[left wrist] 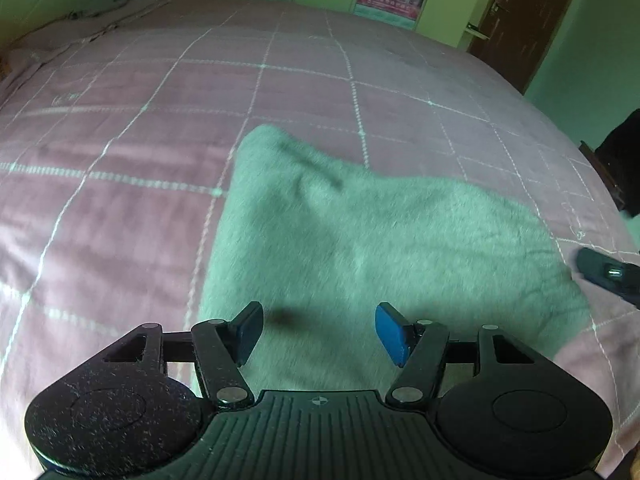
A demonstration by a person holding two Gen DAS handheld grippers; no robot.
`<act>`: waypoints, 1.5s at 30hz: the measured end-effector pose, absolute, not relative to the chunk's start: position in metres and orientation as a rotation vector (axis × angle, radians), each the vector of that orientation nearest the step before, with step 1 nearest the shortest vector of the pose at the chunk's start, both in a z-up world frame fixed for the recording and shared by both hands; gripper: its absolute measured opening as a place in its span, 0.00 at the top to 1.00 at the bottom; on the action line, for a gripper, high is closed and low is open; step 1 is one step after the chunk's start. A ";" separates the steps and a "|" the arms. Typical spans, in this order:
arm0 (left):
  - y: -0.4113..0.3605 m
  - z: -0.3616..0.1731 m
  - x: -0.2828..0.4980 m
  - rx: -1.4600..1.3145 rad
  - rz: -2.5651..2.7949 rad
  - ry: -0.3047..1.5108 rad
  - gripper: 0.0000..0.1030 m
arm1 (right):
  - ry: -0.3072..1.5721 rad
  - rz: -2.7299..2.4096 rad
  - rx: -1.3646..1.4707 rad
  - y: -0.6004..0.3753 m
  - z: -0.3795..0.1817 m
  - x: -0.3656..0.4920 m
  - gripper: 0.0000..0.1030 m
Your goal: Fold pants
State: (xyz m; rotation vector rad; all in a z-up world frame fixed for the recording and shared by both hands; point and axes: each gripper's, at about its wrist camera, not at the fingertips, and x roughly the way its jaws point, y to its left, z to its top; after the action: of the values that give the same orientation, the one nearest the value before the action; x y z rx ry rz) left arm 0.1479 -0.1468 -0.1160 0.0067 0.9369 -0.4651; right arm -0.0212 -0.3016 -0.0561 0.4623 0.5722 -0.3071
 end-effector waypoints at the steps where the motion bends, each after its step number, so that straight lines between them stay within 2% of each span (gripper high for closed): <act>1: -0.151 -0.114 0.151 0.020 -0.469 0.930 0.40 | 0.590 -0.278 0.460 -0.299 -0.056 -0.008 0.80; 8: -0.179 -0.133 0.209 0.085 -0.447 0.982 0.40 | 0.667 -0.243 0.379 -0.297 -0.068 0.053 0.77; 11: -0.191 -0.141 0.231 0.114 -0.437 0.977 0.40 | 0.747 -0.260 0.300 -0.300 -0.103 0.058 0.82; 15: -0.203 -0.147 0.262 0.092 -0.402 0.990 0.40 | 0.676 -0.257 0.277 -0.302 -0.121 0.033 0.84; 18: -0.206 -0.148 0.271 0.044 -0.362 1.004 0.40 | 0.692 -0.250 0.302 -0.306 -0.113 0.039 0.85; 21: -0.206 -0.138 0.261 0.045 -0.382 0.956 0.39 | 0.665 -0.233 0.316 -0.306 -0.089 0.053 0.77; 24: -0.208 -0.145 0.266 0.083 -0.376 0.981 0.39 | 0.675 -0.212 0.278 -0.303 -0.077 0.081 0.77; 27: -0.210 -0.152 0.276 0.061 -0.363 1.006 0.39 | 0.781 -0.232 0.244 -0.308 -0.094 0.115 0.85; 29: -0.210 -0.153 0.279 0.043 -0.355 1.012 0.39 | 0.784 -0.258 0.241 -0.313 -0.104 0.122 0.87; 33: -0.200 -0.145 0.258 0.035 -0.379 0.990 0.39 | 0.772 -0.288 0.309 -0.315 -0.106 0.118 0.86; 36: -0.185 -0.143 0.228 0.083 -0.399 0.964 0.39 | 0.740 -0.256 0.265 -0.302 -0.090 0.103 0.77; 38: -0.176 -0.146 0.207 0.109 -0.420 0.960 0.39 | 0.709 -0.233 0.244 -0.292 -0.085 0.082 0.77; 40: -0.169 -0.147 0.184 0.149 -0.438 0.954 0.39 | 0.758 -0.213 0.188 -0.283 -0.097 0.068 0.78; 45: -0.156 -0.147 0.131 0.158 -0.448 0.910 0.33 | 0.723 -0.215 0.106 -0.266 -0.107 0.030 0.78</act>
State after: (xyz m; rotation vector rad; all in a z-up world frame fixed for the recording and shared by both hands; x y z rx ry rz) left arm 0.1313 -0.1555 -0.1467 0.1579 0.9101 -0.4482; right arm 0.0301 -0.2665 -0.1066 0.1058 0.7234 -0.2149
